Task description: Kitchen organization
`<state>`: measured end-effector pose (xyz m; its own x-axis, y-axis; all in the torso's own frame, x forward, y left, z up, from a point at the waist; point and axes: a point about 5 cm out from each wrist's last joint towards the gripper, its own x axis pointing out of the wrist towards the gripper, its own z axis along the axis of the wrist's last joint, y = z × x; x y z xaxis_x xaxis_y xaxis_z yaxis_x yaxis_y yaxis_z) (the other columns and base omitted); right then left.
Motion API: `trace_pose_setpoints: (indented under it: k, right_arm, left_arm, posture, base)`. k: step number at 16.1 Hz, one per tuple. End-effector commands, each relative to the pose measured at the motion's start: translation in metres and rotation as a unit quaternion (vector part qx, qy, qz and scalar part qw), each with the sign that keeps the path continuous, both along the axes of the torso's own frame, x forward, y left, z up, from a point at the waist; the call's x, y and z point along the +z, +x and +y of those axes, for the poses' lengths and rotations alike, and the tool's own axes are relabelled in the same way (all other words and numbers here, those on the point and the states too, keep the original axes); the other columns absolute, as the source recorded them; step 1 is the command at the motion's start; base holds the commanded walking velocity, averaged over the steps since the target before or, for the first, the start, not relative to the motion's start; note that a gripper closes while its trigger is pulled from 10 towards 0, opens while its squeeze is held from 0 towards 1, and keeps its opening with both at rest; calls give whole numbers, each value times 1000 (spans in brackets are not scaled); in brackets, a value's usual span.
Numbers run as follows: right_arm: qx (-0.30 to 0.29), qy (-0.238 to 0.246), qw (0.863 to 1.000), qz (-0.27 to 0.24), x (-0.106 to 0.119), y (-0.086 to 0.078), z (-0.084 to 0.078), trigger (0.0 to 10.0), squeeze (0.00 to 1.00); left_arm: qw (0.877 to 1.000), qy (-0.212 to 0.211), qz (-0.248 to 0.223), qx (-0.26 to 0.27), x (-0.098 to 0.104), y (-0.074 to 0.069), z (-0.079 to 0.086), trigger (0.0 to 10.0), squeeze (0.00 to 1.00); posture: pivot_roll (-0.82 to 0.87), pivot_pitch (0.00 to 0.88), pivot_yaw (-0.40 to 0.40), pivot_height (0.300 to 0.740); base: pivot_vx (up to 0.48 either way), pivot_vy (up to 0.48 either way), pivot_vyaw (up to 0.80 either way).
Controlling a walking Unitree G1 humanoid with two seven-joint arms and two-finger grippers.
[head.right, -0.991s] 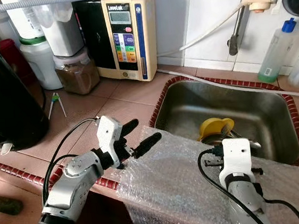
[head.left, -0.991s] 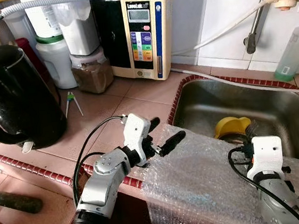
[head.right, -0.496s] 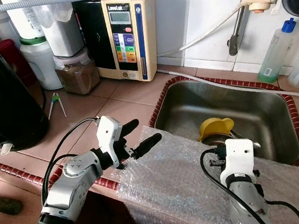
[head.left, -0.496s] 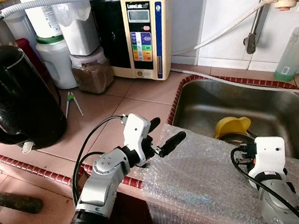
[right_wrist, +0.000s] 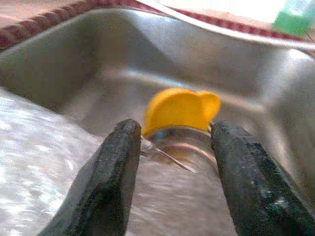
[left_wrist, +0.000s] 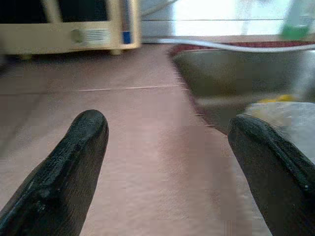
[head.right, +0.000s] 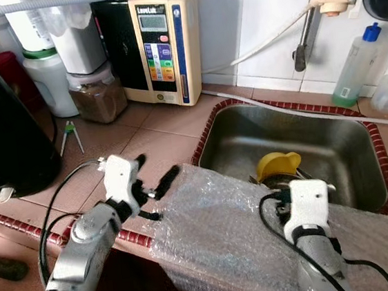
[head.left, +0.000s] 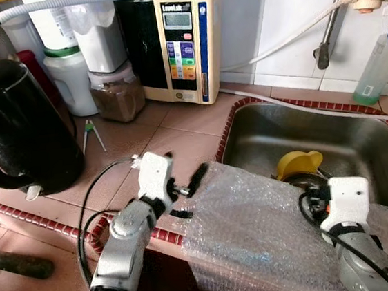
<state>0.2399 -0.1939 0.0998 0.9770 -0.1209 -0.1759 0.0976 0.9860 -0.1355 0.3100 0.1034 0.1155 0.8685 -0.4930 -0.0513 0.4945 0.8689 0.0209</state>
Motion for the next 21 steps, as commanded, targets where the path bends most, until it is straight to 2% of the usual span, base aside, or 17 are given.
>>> trace_pose_setpoints:
  k: [1,4,7,10,13,17,19,21]
  right_arm:
    - [40,-13,999,-15,5,1,14,10000,1000]
    - [64,-70,993,-65,19,2,23,10000,1000]
    - [72,-94,988,-99,30,3,24,10000,1000]
    - [99,-125,979,-125,37,3,33,10000,1000]
    - [123,-129,975,-136,41,3,42,10000,1000]
    - [121,-128,975,-134,39,3,41,10000,1000]
    - [115,-118,977,-133,40,3,40,10000,992]
    - [128,-130,974,-137,41,3,43,10000,984]
  left_arm:
    - [1000,11,-12,24,1,1,5,10000,0]
    - [998,18,-25,58,3,3,9,10000,0]
    - [991,50,-36,118,0,5,17,10000,0]
    - [987,56,-40,144,0,6,23,10000,0]
    - [983,56,-42,167,1,9,28,10000,0]
    - [981,58,-41,178,1,9,27,10000,0]
    - [982,53,-36,177,1,9,26,10000,0]
    - [981,72,-51,172,1,9,27,10000,0]
  posture:
    - [11,0,28,740]
    - [14,0,26,740]
    - [13,0,26,740]
    - [14,0,24,740]
    - [14,0,23,740]
    - [13,0,25,740]
    - [12,0,26,740]
    - [12,0,26,740]
  base:
    - [0,0,0]
    - [0,0,0]
    - [0,0,0]
    - [0,0,0]
    - [0,0,533]
    - [0,0,742]
    - [0,0,0]
    - [0,0,0]
